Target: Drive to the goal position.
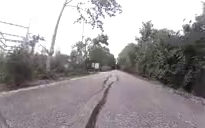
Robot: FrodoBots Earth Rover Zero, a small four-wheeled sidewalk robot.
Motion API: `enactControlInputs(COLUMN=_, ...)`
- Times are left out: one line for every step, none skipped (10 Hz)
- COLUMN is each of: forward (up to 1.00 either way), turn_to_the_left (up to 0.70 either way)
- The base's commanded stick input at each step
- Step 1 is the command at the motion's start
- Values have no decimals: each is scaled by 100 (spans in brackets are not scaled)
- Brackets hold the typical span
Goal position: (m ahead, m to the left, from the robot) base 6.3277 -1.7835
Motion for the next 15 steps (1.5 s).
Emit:
enactControlInputs(forward=50, turn_to_the_left=0)
enactControlInputs(forward=50, turn_to_the_left=0)
enactControlInputs(forward=50, turn_to_the_left=0)
enactControlInputs(forward=50, turn_to_the_left=0)
enactControlInputs(forward=50, turn_to_the_left=0)
enactControlInputs(forward=50, turn_to_the_left=0)
enactControlInputs(forward=50, turn_to_the_left=0)
enactControlInputs(forward=50, turn_to_the_left=0)
enactControlInputs(forward=50, turn_to_the_left=0)
enactControlInputs(forward=50, turn_to_the_left=0)
enactControlInputs(forward=50, turn_to_the_left=0)
enactControlInputs(forward=50, turn_to_the_left=0)
enactControlInputs(forward=50, turn_to_the_left=0)
enactControlInputs(forward=50, turn_to_the_left=0)
enactControlInputs(forward=50, turn_to_the_left=0)
